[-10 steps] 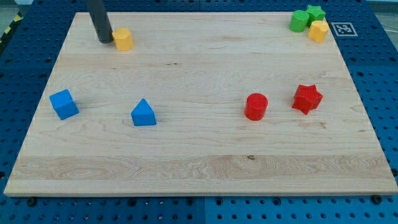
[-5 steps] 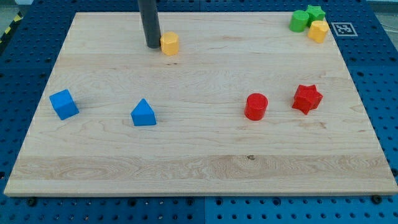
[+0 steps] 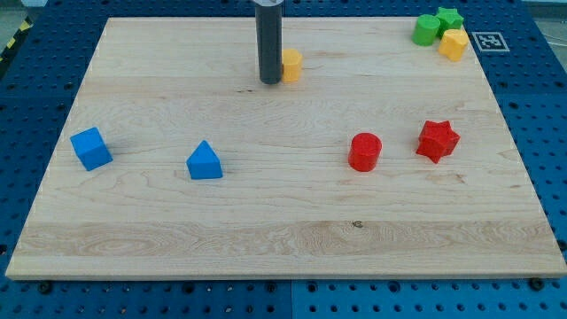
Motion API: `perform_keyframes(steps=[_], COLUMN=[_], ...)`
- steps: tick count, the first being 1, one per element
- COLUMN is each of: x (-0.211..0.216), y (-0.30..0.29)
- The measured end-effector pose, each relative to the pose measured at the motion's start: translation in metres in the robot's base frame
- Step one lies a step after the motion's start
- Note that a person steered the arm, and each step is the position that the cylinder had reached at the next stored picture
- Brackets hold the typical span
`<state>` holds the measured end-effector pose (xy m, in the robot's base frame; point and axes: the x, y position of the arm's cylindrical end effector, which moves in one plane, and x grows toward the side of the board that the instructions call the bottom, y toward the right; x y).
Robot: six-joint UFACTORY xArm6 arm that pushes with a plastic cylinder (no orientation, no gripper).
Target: Move the yellow hexagon diagonally bottom left to the green circle
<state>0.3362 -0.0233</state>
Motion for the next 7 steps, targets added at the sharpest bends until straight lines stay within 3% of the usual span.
perform_keyframes(steps=[7], x=[-0.006], y=[0.027])
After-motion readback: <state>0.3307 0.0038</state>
